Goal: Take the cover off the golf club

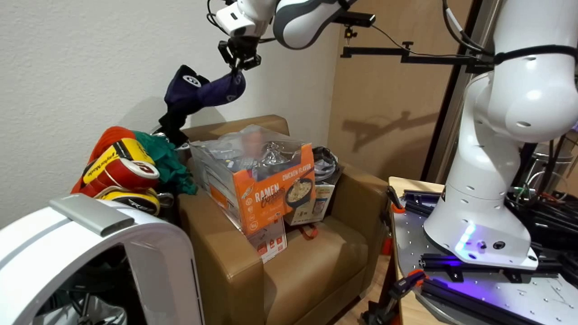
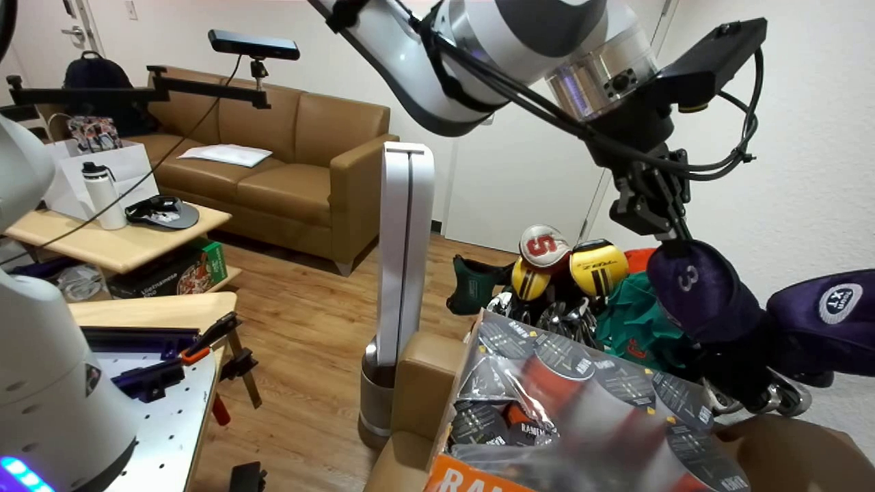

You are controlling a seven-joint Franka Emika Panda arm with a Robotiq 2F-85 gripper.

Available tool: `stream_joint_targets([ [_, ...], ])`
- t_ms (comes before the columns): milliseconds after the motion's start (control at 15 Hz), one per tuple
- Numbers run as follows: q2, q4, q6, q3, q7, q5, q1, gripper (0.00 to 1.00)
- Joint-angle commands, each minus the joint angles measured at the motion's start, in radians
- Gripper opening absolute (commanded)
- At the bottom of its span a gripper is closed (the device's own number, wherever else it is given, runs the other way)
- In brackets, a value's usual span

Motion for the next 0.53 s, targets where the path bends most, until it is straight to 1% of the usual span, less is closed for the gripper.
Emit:
stream_joint_targets([
  [0,-0.115,-0.090,-0.063,0.046,0.054,0.034,-0.034,0.06],
  [133,-0.148,-0.117,-0.091,0.054,0.046,0.082,-0.034,0.06],
  [467,-0.225,-0.179,-0.187,0.068,-0.028,0.288,-0.014,0.06],
])
